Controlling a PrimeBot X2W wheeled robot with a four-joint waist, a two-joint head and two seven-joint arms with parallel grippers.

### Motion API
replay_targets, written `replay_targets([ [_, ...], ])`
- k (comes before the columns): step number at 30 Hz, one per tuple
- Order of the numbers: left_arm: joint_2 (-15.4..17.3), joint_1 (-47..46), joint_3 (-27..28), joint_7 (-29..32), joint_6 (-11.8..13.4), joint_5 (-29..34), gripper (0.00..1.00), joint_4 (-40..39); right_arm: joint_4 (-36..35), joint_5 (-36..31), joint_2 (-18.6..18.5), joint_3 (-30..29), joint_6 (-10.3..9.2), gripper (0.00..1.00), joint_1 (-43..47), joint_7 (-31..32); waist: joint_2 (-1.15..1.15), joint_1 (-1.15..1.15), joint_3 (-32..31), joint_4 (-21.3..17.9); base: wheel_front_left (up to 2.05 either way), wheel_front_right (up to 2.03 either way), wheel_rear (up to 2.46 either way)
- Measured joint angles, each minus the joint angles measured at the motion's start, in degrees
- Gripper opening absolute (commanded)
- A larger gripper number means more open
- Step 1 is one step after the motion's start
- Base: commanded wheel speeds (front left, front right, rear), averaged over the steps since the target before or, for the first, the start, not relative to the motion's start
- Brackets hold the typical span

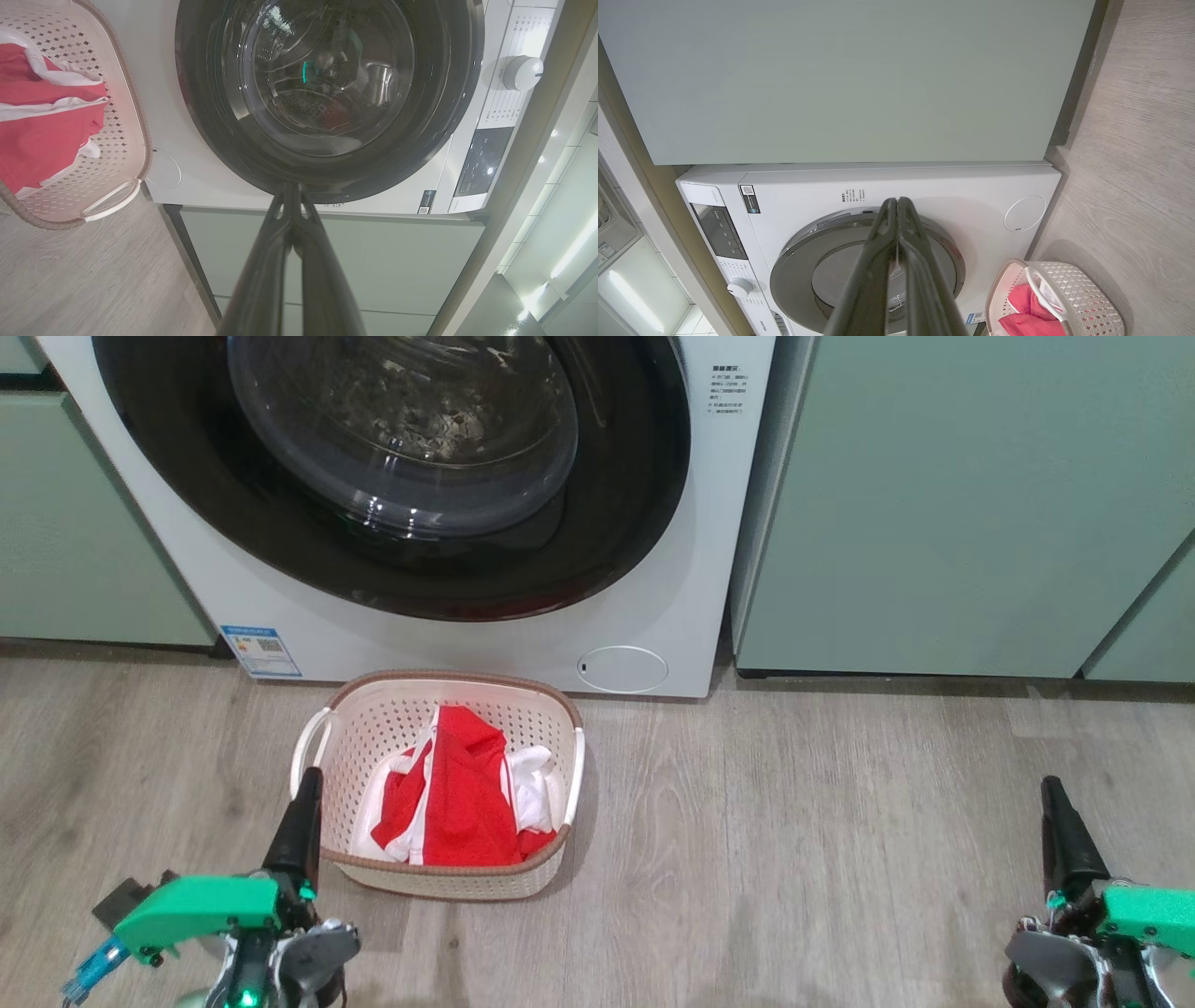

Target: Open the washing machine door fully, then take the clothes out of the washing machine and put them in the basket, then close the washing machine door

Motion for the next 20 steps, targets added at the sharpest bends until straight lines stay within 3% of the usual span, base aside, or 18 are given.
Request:
replay_targets([
  [20, 0.0, 0.0, 0.0, 0.0, 0.0, 0.0, 0.00, 0.0, 0.0, 0.0, 0.0, 0.0, 0.00, 0.00, 0.0, 0.0, 0.00, 0.00, 0.0, 0.0, 0.00, 0.00, 0.00],
])
